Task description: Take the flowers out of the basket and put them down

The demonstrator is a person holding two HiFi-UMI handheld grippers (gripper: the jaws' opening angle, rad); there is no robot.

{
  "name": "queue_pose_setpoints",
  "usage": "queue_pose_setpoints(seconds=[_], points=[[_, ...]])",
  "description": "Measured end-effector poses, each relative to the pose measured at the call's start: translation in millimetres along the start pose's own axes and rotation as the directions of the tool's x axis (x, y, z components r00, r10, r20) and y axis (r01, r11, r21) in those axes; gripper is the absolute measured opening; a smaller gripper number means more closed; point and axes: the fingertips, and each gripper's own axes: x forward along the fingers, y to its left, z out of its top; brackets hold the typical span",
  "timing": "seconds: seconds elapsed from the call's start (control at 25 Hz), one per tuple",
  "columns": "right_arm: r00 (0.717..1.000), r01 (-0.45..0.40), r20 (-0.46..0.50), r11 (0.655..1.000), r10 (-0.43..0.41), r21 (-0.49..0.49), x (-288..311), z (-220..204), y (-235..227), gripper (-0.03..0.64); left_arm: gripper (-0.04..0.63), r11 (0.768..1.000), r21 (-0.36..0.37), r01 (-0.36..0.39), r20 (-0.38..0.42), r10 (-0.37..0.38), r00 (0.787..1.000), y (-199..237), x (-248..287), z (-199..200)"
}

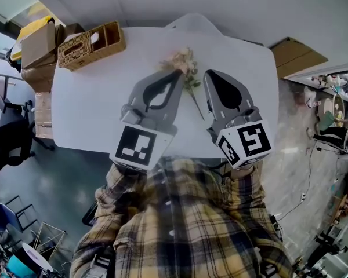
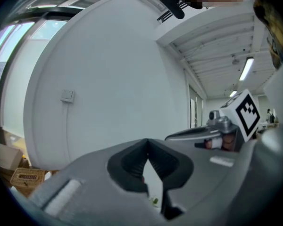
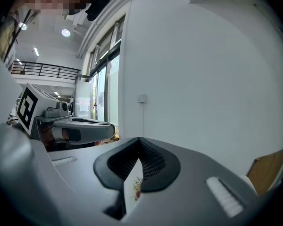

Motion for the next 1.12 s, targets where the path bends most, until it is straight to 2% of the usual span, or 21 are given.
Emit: queue_pose_setpoints(seconds=[0.32, 0.48, 0.72, 0.92, 1.12], points=[[1.000, -0.010, -0.029, 1.000, 0.010, 0.025, 16.5, -5.5, -13.4, 0.003, 0.001, 1.000, 0.008, -0.021, -0.022, 0.022, 1.000, 12.3, 11.9, -7.4], [0.998, -0.012, -0.056, 0.999, 0.014, 0.035, 27.1, -12.0, -20.9, 0.005, 0.000, 1.000, -0.012, -0.023, -0.033, 0.022, 0.999, 19.6, 17.0, -13.4], [0.991, -0.029, -0.129, 0.998, 0.037, 0.059, 42.7, -27.9, -32.5, 0.005, 0.001, 0.999, -0.032, -0.021, -0.053, 0.019, 0.998, 28.7, 23.7, -24.4], [0.971, -0.067, -0.222, 0.995, 0.083, 0.078, 58.0, -49.3, -37.1, 0.006, 0.002, 0.998, -0.051, -0.026, -0.063, 0.023, 0.998, 38.4, 25.0, -32.6], [0.939, -0.115, -0.318, 0.990, 0.134, 0.080, 72.2, -75.6, -36.9, 0.044, 0.001, 0.996, -0.082, -0.033, -0.069, 0.027, 0.997, 46.9, 28.9, -40.3]])
